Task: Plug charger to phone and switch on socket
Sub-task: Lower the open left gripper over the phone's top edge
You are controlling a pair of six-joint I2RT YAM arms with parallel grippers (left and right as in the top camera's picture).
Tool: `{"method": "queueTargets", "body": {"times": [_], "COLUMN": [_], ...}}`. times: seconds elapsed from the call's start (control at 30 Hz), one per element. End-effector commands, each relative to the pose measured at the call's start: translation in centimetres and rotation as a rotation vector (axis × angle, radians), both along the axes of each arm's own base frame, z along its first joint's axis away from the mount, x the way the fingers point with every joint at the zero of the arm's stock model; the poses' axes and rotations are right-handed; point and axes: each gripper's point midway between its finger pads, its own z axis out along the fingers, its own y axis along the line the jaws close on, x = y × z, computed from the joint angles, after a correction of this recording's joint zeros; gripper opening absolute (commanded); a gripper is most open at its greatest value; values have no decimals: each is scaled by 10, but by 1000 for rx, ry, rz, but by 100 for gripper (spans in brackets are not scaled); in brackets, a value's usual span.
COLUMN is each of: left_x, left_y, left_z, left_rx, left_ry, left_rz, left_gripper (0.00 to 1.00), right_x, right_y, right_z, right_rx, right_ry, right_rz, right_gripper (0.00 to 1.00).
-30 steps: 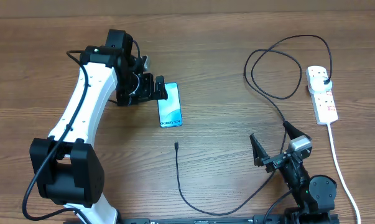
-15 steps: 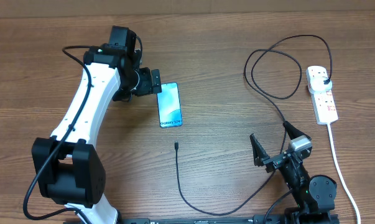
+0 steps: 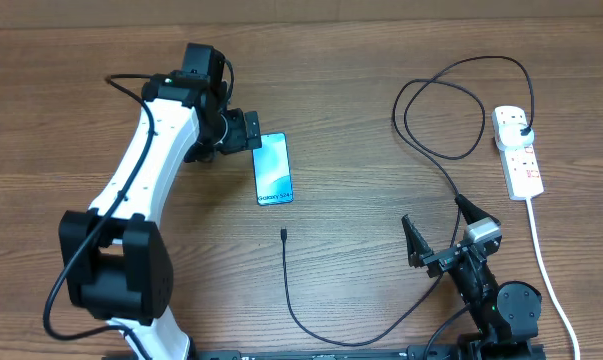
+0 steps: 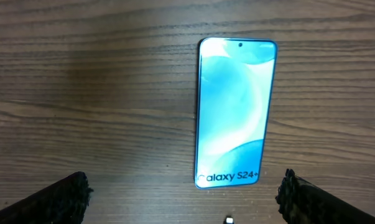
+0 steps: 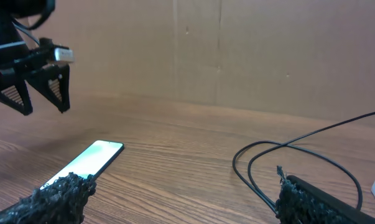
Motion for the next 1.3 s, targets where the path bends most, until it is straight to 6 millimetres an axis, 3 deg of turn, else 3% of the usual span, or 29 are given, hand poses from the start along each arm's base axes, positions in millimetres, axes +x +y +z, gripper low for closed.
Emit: {"method": "queueTargets", "body": {"times": [0.0,0.43,0.83,1.27], "left_x": [5,5,30,32], "left_y": [1,-25,-41,-53], "left_z": [-16,-70,-69,-70], "left_rx": [20,35,0,88], "left_ry": [29,117,19,-30], "left_rz": [22,-4,24,-3], "left_gripper": [100,99,100,100], "right_x": [0,0,0,0], "right_y": [-1,-1,-1,-1], "right_z": [-1,-1,-1,-1], "right_rx": [-4,-4,-4,-4], "right_ry": [-8,-9,-8,-9], "right_rz": [-5,-5,-5,-5], "right_gripper": [100,100,100,100]}}
